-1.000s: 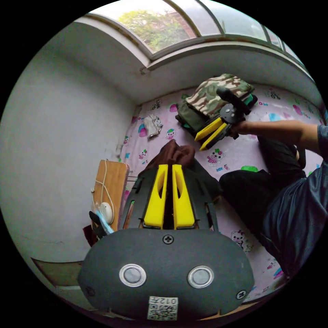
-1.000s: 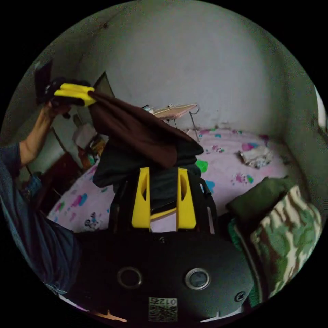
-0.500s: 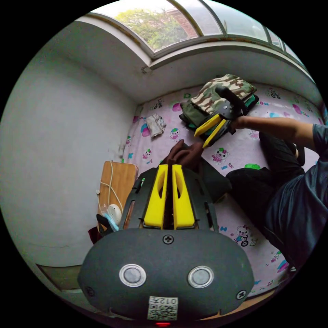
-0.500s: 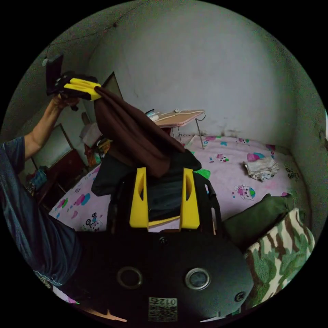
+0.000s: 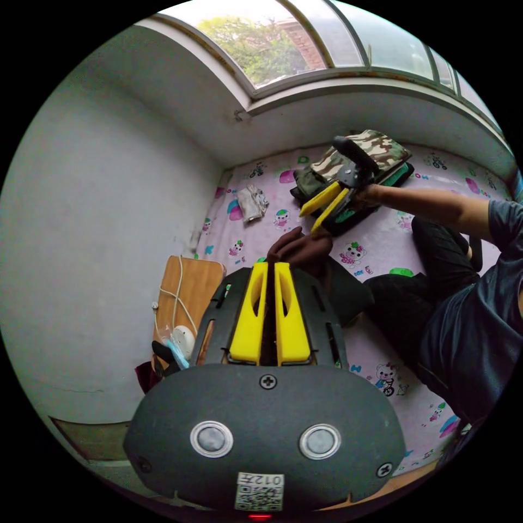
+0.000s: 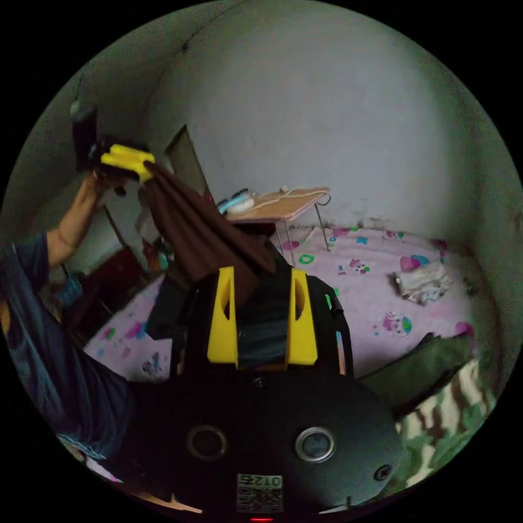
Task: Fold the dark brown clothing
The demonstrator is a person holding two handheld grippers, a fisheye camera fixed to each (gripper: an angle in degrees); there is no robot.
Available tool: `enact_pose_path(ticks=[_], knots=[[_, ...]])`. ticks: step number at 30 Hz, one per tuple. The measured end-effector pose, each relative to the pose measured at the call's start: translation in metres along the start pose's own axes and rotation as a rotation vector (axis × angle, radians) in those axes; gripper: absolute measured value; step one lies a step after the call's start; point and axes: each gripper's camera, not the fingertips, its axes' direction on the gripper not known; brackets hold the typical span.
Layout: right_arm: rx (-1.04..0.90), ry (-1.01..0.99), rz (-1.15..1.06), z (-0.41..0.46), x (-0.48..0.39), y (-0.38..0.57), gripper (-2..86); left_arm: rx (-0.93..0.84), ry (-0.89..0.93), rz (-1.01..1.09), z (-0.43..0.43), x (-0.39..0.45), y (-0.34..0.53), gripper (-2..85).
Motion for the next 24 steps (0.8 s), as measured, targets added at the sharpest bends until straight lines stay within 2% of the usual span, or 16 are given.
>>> enact_pose_path(ticks=[4, 7, 10, 14, 16, 21, 24], knots=[[0.042, -0.312, 0.360, -0.004, 0.071, 0.035, 12.6, 0.007, 0.003, 0.015, 0.000, -0.002, 0.001, 0.2], [0.110, -0.547, 0.496, -0.001, 0.100, 0.059, 13.0, 0.008, 0.000, 0.035, 0.000, -0.002, 0.001, 0.2], [0.044, -0.644, 0.524, 0.015, 0.106, 0.063, 13.2, 0.009, -0.001, 0.049, 0.001, -0.004, 0.001, 0.2], [-0.051, -0.633, 0.482, 0.035, 0.098, 0.055, 9.5, 0.007, 0.000, 0.047, 0.001, -0.010, 0.001, 0.2], [-0.041, -0.619, 0.419, 0.040, 0.092, 0.049, 1.5, 0.009, 0.011, 0.039, 0.002, -0.014, 0.002, 0.2], [0.076, -0.356, 0.388, 0.029, 0.089, 0.051, 0.1, 0.001, 0.060, 0.013, 0.007, -0.021, 0.005, 0.2], [0.099, -0.213, 0.303, 0.022, 0.074, 0.057, 3.5, -0.015, 0.076, 0.015, 0.010, -0.020, 0.005, 0.2]])
